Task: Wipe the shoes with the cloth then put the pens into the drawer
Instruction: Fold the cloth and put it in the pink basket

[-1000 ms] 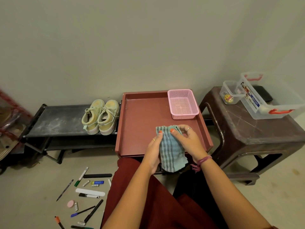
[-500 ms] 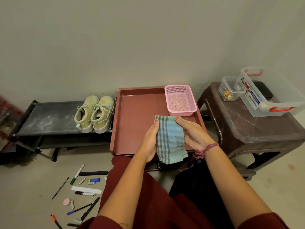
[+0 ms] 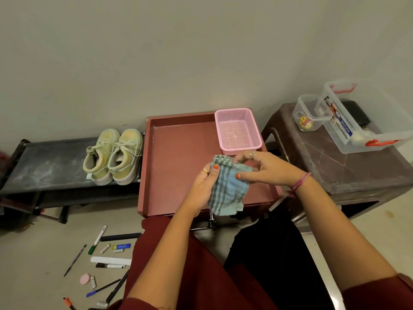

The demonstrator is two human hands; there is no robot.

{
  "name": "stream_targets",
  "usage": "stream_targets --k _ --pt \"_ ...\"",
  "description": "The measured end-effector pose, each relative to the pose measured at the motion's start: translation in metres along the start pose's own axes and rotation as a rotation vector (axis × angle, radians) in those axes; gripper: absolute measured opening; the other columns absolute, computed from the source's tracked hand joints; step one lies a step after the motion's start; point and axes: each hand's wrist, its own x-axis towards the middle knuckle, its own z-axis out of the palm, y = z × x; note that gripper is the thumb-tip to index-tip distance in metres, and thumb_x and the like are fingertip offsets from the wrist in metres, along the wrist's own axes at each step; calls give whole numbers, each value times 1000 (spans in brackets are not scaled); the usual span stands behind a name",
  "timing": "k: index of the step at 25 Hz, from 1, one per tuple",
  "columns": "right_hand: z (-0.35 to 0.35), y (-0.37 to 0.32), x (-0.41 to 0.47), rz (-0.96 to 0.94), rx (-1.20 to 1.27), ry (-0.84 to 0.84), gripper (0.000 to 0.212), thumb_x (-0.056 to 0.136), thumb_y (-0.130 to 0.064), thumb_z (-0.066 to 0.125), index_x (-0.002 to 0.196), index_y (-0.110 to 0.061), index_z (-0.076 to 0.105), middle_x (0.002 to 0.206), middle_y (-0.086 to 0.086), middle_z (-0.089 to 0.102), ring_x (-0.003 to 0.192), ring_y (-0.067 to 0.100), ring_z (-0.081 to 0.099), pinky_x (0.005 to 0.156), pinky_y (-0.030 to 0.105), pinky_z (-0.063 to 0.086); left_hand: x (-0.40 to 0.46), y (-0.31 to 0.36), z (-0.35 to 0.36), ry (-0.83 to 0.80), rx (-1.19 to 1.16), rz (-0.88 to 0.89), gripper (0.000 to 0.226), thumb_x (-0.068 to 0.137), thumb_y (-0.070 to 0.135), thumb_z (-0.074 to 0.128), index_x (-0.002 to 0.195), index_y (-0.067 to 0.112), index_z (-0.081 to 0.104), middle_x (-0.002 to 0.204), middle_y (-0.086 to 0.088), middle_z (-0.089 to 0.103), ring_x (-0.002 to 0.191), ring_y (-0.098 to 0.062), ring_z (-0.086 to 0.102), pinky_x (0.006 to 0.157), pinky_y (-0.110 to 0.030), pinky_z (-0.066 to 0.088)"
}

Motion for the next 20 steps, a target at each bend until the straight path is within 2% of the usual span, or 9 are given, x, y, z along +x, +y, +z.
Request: stream_targets --k 3,6,9,11,13,15,17,19,20 --pt "-9 -2 6 -26 -206 -2 18 82 -26 73 82 -12 61 85 -5 62 63 -3 55 61 15 47 4 3 -3 -18 -11 -24 22 102 24 40 109 15 59 91 0 72 80 -11 70 71 -24 58" --pt "-14 9 13 -22 -185 85 27 81 -29 73 68 -11 58 65 -9 59 60 3 50 63 16 43 10 3 -4 -1 -57 -31 22 102 26 42 108 17 61 93 -1 74 87 -19 70 80 -33 58" --pt "-9 22 20 75 219 160 13 84 -17 69 88 -13 57 82 0 67 79 14 65 74 33 56 19 4 2 18 -141 -51 23 102 30 40 110 20 59 94 3 74 88 -13 70 79 -31 58" --pt "-3 28 23 167 496 193 27 85 -14 67 108 -18 54 99 3 71 92 18 69 71 34 57 27 6 5 26 -185 -67 25 103 33 37 112 21 57 95 3 74 88 -12 70 80 -33 57" --pt "-1 34 28 203 596 209 35 85 -13 66 119 -15 55 106 5 72 97 19 69 70 30 58 38 6 7 38 -201 -78 27 103 35 35 114 21 55 100 0 73 90 -13 70 82 -35 57" --pt "-7 38 37 197 637 295 30 87 -11 64 117 -5 60 105 9 72 96 21 69 72 29 59 53 6 9 34 -235 -97 30 101 39 39 117 19 54 106 -3 70 95 -16 69 87 -39 56" --pt "-16 39 51 186 707 423 21 89 -8 61 110 -3 61 101 10 72 91 19 70 73 32 59 67 5 11 -7 -216 -138 40 92 40 54 123 16 49 113 -5 68 101 -20 67 93 -44 53" --pt "-27 39 70 194 713 509 8 91 -6 56 98 -9 60 94 6 70 79 13 71 65 30 60 81 0 13 -62 -108 -220 50 81 26 72 124 15 49 116 -5 67 103 -21 67 95 -42 53" --pt "-33 42 83 212 693 543 9 93 -5 53 95 -10 59 91 5 69 74 10 70 59 26 58 87 -4 15 -91 -38 -248 46 79 18 76 119 16 53 114 -5 69 103 -20 68 94 -39 53"
